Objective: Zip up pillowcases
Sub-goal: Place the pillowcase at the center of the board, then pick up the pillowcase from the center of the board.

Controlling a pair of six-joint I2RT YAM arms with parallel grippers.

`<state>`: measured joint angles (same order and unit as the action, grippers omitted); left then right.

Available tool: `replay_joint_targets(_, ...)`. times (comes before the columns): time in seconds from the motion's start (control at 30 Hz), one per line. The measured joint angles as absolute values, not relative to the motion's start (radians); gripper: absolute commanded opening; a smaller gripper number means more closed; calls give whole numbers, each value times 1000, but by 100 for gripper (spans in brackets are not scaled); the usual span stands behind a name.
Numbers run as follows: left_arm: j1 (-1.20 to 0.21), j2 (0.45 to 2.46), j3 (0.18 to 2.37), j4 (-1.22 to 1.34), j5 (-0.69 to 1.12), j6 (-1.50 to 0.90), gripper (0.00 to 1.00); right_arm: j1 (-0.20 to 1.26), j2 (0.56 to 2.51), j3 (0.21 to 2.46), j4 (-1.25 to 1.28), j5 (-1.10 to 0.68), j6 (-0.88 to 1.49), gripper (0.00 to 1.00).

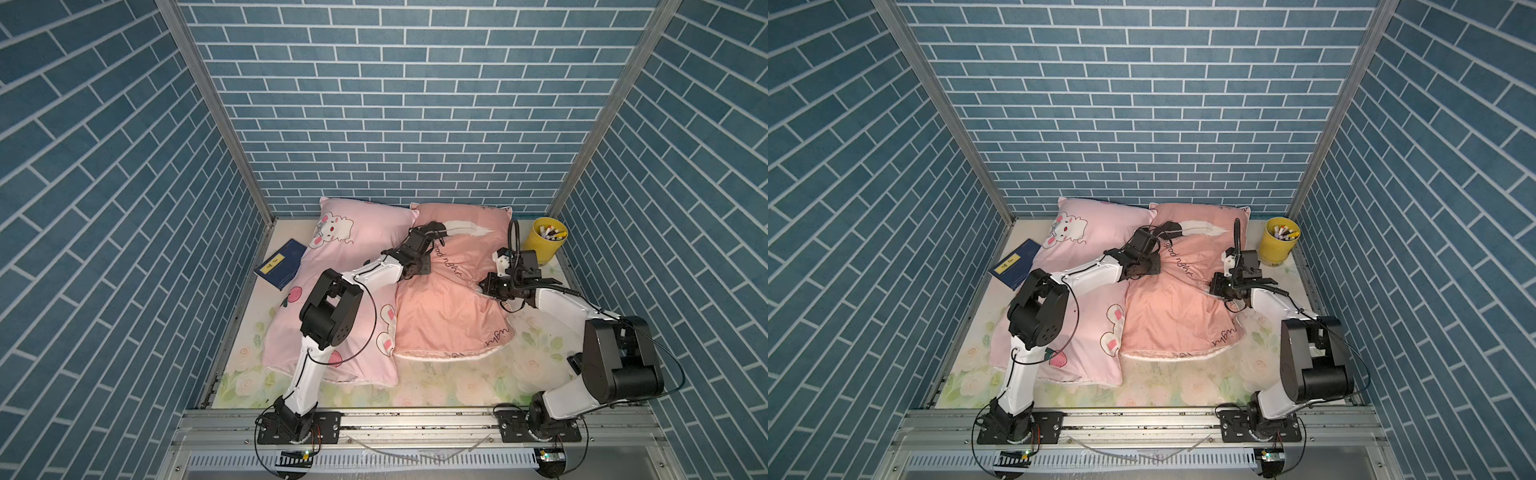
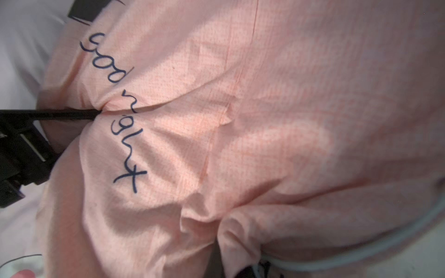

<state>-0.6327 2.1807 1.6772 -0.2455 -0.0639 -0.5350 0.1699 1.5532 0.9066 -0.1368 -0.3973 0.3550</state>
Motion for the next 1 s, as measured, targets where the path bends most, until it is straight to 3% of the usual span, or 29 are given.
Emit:
replay_joint_targets(0.03, -623, 2181, 1678, -243, -62, -533, 3, 170, 1566, 923, -137, -410, 355, 0)
replay_joint_targets(0.07, -617, 2181, 1679, -242, -59, -530, 12, 170, 1574, 936, -141, -419, 355, 0)
replay_joint_targets(0.1, -613, 2181, 1682, -242, -58, -523, 27, 170, 1579, 945, -146, -427, 355, 0)
replay_joint_targets(0.13, -613, 2180, 1685, -242, -59, -516, 44, 170, 1580, 952, -155, -432, 354, 12)
replay_joint_targets(0.17, -613, 2178, 1687, -242, -61, -511, 53, 170, 1579, 955, -164, -434, 355, 26)
replay_joint_targets(0.23, -614, 2163, 1690, -244, -63, -496, 67, 167, 1570, 956, -197, -438, 346, 52)
replay_joint_targets(0.27, -614, 2151, 1690, -247, -63, -487, 70, 165, 1561, 956, -216, -440, 338, 60)
replay_joint_targets(0.4, -633, 2059, 1692, -277, -62, -461, 72, 140, 1472, 956, -328, -434, 306, 77)
replay_joint_targets(0.63, -776, 1932, 1729, -274, 6, -463, 68, 59, 1278, 955, -527, -371, 261, 85)
replay_joint_targets(0.8, -845, 2075, 1796, -266, 92, -479, 64, -6, 1223, 945, -585, -364, 253, 85)
replay_joint_targets(1.0, -809, 2352, 1956, -329, 136, -484, 63, -36, 1270, 866, -570, -424, 239, 85)
